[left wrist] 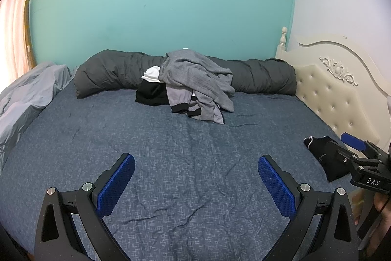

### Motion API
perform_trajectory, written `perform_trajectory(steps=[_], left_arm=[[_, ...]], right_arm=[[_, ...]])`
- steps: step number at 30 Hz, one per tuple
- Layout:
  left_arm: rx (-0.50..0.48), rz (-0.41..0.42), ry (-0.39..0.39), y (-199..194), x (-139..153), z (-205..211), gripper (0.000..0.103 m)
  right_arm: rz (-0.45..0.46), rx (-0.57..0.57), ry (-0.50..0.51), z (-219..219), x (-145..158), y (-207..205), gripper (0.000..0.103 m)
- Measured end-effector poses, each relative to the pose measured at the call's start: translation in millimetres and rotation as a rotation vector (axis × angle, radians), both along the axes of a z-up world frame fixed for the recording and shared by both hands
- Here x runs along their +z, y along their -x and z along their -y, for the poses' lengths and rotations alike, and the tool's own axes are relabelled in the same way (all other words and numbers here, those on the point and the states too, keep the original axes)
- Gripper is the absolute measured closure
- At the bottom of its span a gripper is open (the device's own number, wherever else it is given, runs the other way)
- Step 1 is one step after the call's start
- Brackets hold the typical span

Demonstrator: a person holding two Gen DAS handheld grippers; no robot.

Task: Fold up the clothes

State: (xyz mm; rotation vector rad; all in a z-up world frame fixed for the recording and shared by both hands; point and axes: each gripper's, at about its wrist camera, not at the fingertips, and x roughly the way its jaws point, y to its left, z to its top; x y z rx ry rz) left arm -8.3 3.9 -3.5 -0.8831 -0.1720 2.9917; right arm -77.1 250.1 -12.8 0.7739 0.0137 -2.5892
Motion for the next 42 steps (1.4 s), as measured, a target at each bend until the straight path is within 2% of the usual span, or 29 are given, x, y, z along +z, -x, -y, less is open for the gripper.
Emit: perform_trajectory(steps=[32, 42], left_arm=[[0.011, 0.002, -0.011, 8, 2, 0, 0.000], [0.027, 0.018, -0.013, 27, -6, 5, 0.000]], right_arm=[[0.003, -0.004, -0.003, -1, -5, 5, 0.003], [0.024, -0.004, -0.009, 1, -17, 25, 0.003]])
